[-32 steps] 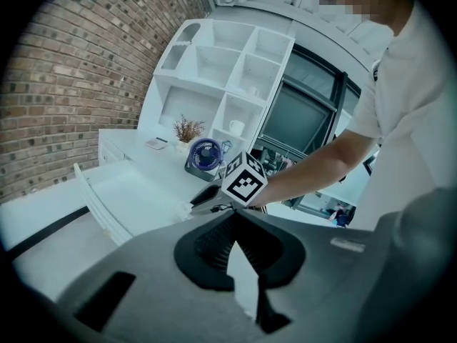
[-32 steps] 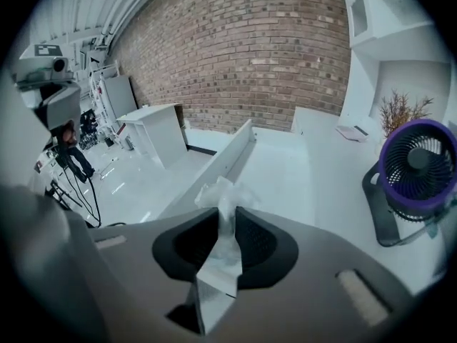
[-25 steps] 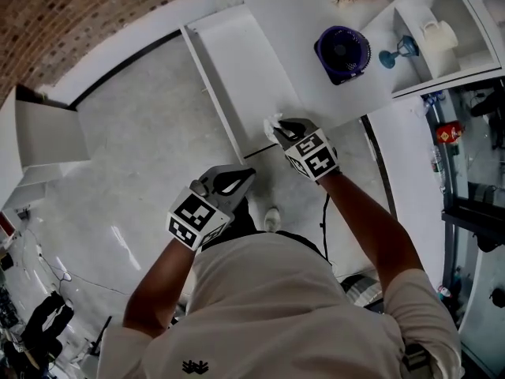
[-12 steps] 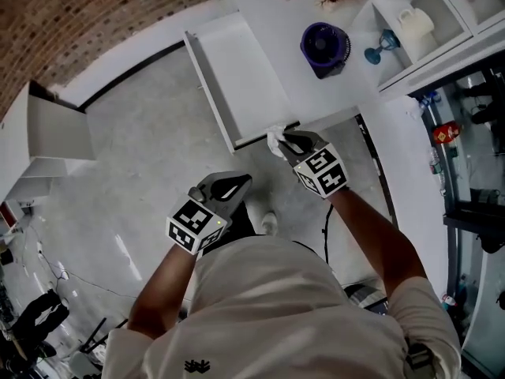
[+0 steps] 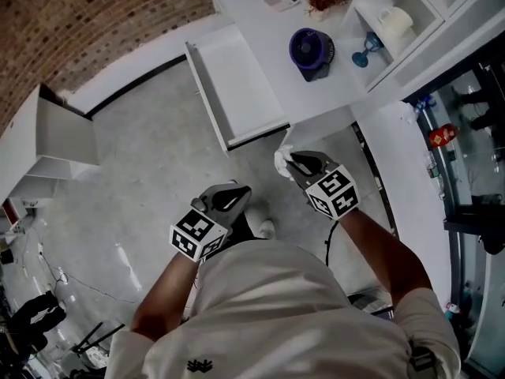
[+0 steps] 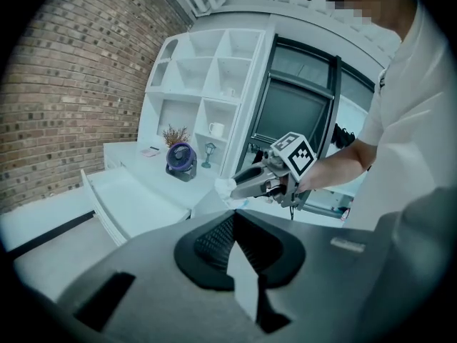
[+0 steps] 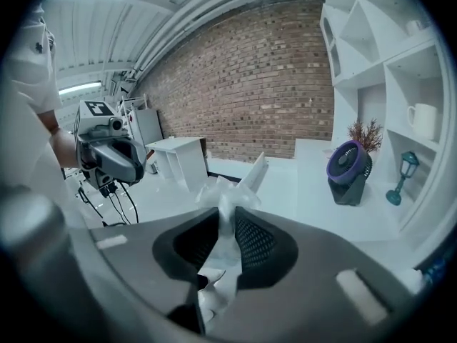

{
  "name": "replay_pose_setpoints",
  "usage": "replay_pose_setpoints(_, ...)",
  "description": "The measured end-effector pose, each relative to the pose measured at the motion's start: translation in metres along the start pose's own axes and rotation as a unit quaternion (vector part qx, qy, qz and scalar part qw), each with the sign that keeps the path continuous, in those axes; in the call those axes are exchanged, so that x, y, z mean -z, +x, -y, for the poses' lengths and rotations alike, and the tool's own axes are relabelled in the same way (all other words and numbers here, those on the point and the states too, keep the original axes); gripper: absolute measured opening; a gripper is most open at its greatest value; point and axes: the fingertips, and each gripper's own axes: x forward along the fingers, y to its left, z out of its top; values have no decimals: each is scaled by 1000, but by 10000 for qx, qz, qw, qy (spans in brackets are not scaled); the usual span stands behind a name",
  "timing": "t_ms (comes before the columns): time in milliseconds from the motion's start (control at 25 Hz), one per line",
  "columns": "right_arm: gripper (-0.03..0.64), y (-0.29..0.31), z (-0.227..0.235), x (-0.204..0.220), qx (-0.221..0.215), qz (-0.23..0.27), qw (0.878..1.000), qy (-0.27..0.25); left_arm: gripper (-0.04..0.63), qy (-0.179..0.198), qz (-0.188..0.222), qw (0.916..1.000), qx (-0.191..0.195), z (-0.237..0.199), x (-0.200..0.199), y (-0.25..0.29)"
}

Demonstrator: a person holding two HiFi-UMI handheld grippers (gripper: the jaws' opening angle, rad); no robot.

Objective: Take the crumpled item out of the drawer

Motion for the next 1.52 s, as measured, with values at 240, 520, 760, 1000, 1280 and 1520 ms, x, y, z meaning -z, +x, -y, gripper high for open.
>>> replay_pose_setpoints(240,81,-37,-22,5,-73,236,9997,21,5,77,15,10000,-39,27,1,-2)
replay_pose_setpoints(520,81,-74,-47,16,-77,416,9991,41,5,58,45,9999,-81,57,13,-11)
replay_pose_setpoints(760,81,-99,-62,28,-62,497,9987,89,5,28,38,10000,-71,78,22,-14)
replay_pose_setpoints(1000,81,-111,-71,38,-24,573,9982,199,5,69,-4,10000,-51,89,26,-17)
replay_pose_setpoints(1280,81,-118,-77,40,-23,624,9979,194,5,68,11,10000,-51,94,29,-16)
replay_pose_setpoints(1520,81,-117,-80,34,-44,659,9977,173,5,52,10,10000,-36,93,30,-19)
